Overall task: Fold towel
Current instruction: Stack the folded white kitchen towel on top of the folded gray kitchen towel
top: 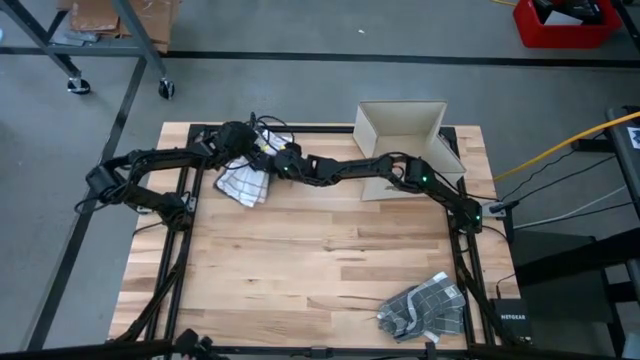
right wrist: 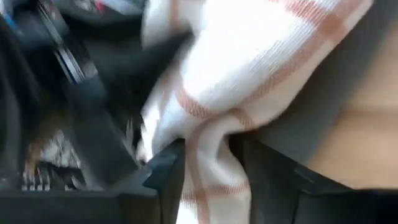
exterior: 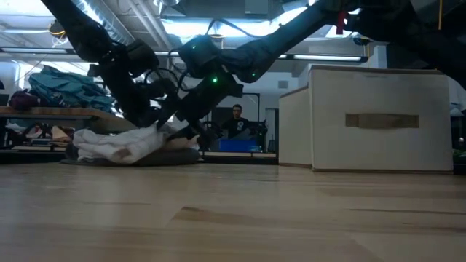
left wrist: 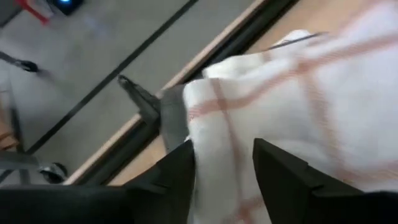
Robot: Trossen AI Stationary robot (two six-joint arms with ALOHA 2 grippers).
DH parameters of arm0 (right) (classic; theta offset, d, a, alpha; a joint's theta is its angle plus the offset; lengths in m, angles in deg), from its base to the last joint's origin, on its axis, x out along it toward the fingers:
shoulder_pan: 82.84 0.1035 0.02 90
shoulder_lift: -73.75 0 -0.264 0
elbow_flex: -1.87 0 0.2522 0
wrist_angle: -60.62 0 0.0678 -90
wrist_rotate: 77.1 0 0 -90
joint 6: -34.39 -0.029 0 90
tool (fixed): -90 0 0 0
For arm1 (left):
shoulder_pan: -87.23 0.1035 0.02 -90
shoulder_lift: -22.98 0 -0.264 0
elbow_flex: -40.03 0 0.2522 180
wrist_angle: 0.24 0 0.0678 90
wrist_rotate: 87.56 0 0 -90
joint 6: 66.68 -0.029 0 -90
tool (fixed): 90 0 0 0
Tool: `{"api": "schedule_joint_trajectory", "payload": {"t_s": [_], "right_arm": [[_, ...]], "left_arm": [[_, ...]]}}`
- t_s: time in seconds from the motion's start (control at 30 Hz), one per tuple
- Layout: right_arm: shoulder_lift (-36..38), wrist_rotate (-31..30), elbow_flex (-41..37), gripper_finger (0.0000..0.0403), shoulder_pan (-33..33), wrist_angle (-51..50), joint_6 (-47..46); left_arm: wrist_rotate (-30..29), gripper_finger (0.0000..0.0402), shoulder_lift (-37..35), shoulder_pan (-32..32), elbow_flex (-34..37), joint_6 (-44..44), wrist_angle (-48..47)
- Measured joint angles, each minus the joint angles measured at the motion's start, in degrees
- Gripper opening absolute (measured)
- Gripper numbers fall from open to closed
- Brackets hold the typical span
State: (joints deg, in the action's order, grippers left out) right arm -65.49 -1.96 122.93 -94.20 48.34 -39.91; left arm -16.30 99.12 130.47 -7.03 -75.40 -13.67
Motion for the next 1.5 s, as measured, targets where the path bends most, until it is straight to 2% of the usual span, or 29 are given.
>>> {"api": "schedule_joint_trajectory", "payload": {"t_s": [0.13,0.4,0.57,0.7,0.8,0.93,1.07,1.27,1.4,1.5], "right_arm": [[0.00,2.98,0.00,0.0183,0.83,-2.14,1.93],[0.01,-0.25,0.00,0.0185,4.23,1.95,11.83],[0.07,-2.51,0.00,0.0185,6.63,4.23,18.00],[0.11,-6.02,0.00,0.0185,7.88,6.91,21.20],[0.11,-7.05,-0.02,0.0185,7.92,9.03,21.83],[0.13,-7.25,-0.02,0.0185,6.21,12.59,21.83],[0.13,-6.93,-0.02,0.0185,3.61,12.12,19.82],[0.13,-2.46,-0.02,0.0185,0.37,3.41,12.52],[0.13,2.44,-0.02,0.0185,0.04,-6.04,7.16],[0.13,3.66,-0.02,0.0185,0.51,-13.73,5.09]], "left_arm": [[-3.02,0.0159,-0.70,2.18,0.00,0.80,-0.15],[-2.21,0.0137,-7.53,3.04,0.00,-0.30,-4.50],[4.74,0.0123,-13.58,3.05,0.00,2.17,-9.33],[13.75,0.0110,-19.26,2.93,-0.02,6.52,-22.57],[17.72,0.0098,-22.34,2.86,-0.01,8.07,-33.09],[18.58,0.0082,-23.42,2.64,-0.04,8.34,-32.79],[19.85,0.0064,-22.19,1.59,0.00,9.46,-33.17],[20.37,0.0033,-19.57,-1.21,0.00,10.11,-33.22],[19.82,0.0018,-17.64,-1.73,0.00,10.23,-33.06],[19.65,0.0011,-16.14,-1.73,0.00,10.25,-33.08]]}}
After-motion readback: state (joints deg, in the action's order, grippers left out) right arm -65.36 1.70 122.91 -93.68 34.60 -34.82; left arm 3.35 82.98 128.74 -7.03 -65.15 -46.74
